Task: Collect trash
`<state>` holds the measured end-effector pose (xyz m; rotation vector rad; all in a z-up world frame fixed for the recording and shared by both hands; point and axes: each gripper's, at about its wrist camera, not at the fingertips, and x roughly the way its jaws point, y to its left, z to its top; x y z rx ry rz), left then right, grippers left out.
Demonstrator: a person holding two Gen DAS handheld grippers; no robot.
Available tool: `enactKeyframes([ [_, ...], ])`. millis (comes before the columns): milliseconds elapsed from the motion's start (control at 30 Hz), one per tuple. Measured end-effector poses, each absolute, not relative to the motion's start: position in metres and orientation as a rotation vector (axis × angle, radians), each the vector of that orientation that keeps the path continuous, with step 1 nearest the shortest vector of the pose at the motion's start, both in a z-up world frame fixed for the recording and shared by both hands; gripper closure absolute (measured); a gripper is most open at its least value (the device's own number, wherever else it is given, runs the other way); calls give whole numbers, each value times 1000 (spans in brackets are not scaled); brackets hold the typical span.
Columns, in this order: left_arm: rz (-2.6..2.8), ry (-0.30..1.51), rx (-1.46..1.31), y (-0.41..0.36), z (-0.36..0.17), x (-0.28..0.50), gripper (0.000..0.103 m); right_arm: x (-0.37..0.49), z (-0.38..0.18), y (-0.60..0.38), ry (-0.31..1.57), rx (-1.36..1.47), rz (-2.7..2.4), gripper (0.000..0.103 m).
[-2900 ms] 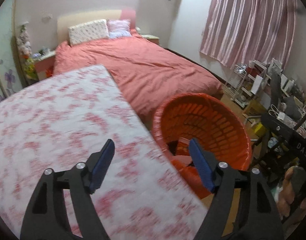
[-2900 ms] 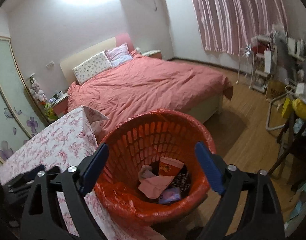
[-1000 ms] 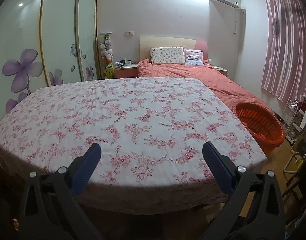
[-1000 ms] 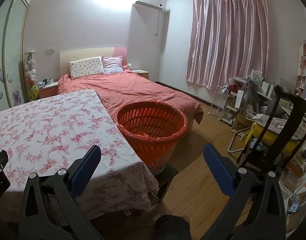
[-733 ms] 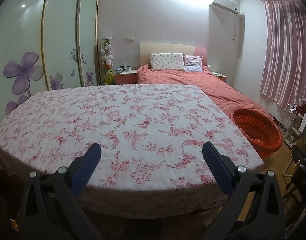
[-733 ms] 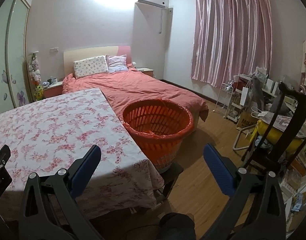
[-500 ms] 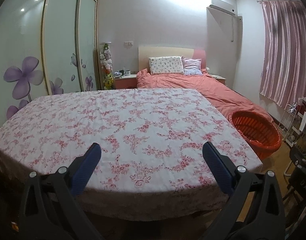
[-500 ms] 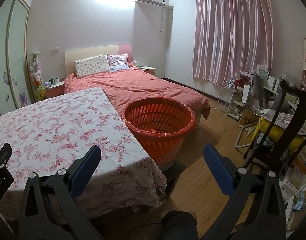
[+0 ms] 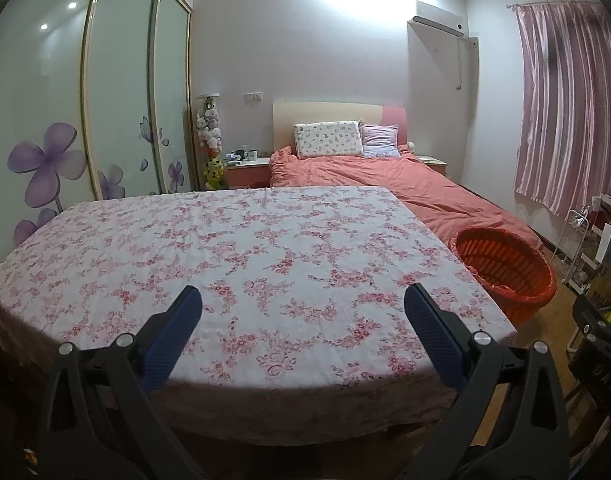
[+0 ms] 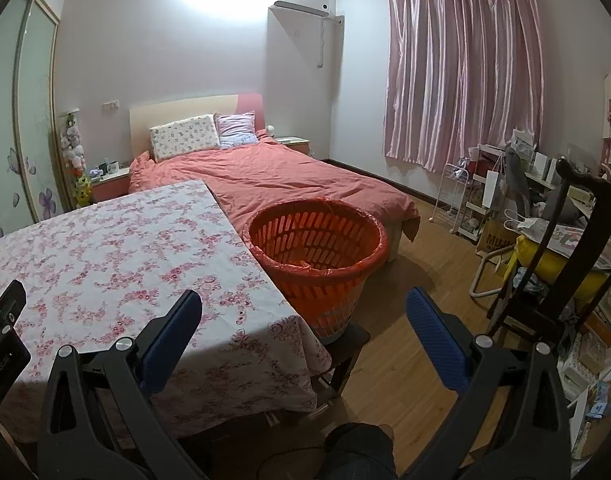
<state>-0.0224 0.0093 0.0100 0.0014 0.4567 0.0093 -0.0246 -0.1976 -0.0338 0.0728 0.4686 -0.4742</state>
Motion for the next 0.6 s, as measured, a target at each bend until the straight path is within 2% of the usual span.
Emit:
enactKeyframes([
  [600,0,466,-9,9,10,-22,4,-25,-34,-198,471,75,-471,2],
])
